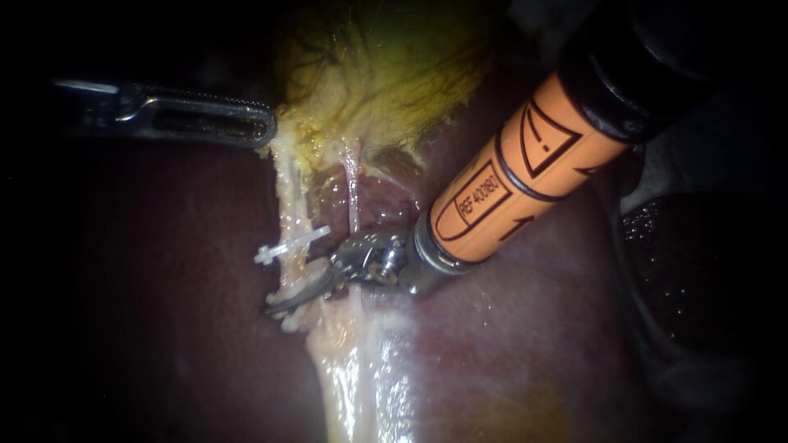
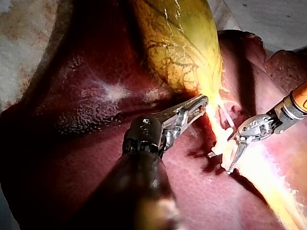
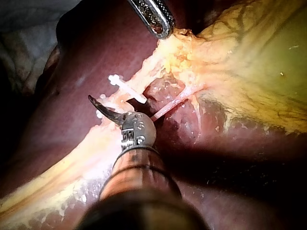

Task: Go to the cutting position left tube

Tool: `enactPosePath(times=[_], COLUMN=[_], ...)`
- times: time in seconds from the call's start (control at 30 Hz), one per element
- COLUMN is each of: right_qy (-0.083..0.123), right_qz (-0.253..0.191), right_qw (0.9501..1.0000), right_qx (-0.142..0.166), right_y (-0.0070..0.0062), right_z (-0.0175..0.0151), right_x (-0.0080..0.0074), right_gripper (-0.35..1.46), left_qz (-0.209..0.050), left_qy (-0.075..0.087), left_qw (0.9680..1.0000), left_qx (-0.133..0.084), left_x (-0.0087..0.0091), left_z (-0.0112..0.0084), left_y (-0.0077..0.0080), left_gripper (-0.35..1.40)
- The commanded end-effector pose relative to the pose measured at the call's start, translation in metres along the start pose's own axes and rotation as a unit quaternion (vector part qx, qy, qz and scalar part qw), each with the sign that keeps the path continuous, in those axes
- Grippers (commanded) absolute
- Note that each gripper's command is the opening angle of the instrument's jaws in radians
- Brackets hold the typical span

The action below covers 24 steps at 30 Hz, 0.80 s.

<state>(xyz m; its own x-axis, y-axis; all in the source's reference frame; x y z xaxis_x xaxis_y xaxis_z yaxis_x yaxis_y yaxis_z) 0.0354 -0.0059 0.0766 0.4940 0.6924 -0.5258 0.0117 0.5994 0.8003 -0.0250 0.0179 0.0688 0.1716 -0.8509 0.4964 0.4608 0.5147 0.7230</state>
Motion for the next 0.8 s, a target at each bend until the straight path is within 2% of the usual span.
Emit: enactPosePath(times=[0.03, 0.3, 0.5, 0.67, 0.8], right_qy=[0.000, 0.000, -0.002, -0.011, -0.026], right_qz=[0.000, 0.002, 0.001, -0.005, -0.017], right_qw=[1.0000, 1.0000, 1.0000, 0.9996, 0.9985], right_qx=[0.000, 0.001, 0.003, 0.025, 0.046], right_y=[0.0000, -0.0001, -0.0001, 0.0000, 0.0003], right_z=[0.0000, -0.0003, -0.0013, -0.0028, -0.0041], right_x=[0.0000, -0.0001, -0.0008, -0.0015, -0.0019], right_gripper=[0.86, 0.90, 1.08, 1.17, 1.18], left_qz=[0.000, 0.000, 0.000, 0.000, 0.000], left_qy=[0.000, 0.000, 0.000, 0.000, 0.000], left_qw=[1.0000, 1.0000, 1.0000, 1.0000, 1.0000], left_qx=[0.000, 0.000, 0.000, 0.000, 0.000], left_x=[0.0000, 0.0000, 0.0000, 0.0000, 0.0000], left_z=[0.0000, 0.0000, 0.0000, 0.0000, -0.0001], left_y=[0.0000, 0.0000, 0.0000, 0.0000, 0.0001], left_gripper=[-0.35, -0.35, -0.35, -0.35, -0.35])
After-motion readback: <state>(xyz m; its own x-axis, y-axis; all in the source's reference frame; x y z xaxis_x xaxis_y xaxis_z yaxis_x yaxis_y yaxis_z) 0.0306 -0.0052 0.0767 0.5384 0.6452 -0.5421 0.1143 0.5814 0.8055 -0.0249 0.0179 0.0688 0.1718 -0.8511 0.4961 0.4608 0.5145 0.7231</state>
